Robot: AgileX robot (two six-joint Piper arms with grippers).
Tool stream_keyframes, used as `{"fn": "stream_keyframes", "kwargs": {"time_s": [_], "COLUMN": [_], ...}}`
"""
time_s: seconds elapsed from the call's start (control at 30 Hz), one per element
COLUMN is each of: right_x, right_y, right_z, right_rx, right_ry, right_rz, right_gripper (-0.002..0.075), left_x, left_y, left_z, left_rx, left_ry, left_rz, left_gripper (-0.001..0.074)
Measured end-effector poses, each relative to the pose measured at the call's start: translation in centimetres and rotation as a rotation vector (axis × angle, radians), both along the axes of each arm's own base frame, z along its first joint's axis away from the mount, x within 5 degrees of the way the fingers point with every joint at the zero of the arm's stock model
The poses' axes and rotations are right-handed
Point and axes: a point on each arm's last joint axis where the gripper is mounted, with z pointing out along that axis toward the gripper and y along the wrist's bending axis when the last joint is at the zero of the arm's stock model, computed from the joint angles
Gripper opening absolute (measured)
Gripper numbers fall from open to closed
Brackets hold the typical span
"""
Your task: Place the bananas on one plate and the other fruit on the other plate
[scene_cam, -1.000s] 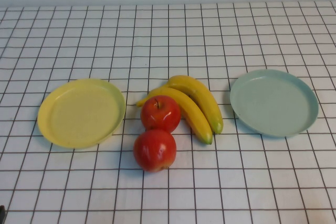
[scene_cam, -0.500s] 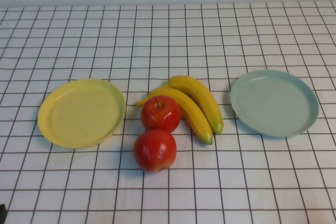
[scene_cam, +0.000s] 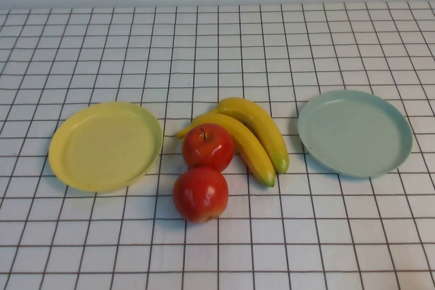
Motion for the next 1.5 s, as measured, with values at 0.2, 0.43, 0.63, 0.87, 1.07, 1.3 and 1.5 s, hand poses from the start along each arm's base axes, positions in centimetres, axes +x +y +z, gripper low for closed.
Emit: {"fn": "stream_keyframes", "kwargs": {"time_s": [0.2,0.43,0.63,0.87,1.07,1.3,1.5], "right_x": [0.0,0.0,0.0,0.0,0.0,0.0,0.0], "right_y": [0.0,0.0,0.0,0.0,0.0,0.0,0.0], "right_z": [0.0,0.0,0.0,0.0,0.0,0.0,0.0], "right_rx": [0.0,0.0,0.0,0.0,0.0,0.0,0.0], "right_ry": [0.0,0.0,0.0,0.0,0.0,0.0,0.0], "right_rz": [0.0,0.0,0.0,0.0,0.0,0.0,0.0], "right_gripper": [-0.0015,-0.0015,-0.0015,-0.0015,-0.0015,-0.0015,-0.0015], "left_x": [0.0,-0.7,0.4,4.7,8.3,11.2,13.8], "left_y": [0.0,-1.2,-2.3,-3.1,-3.2,-7.2,-11.3], "left_z": [-0.1,1.7,7.1,9.5,9.5,8.6,6.9], "left_rx": [0.026,0.292,0.681,0.92,1.087,0.962,0.983], "left_ry": [0.003,0.042,0.085,0.226,0.308,0.253,0.257], "left_rz": [-0.003,-0.136,-0.274,-0.386,-0.348,-0.418,-0.543], "left_gripper": [-0.0002,-0.0002,-0.0002,-0.0001,0.0169,0.0541,0.0582]}}
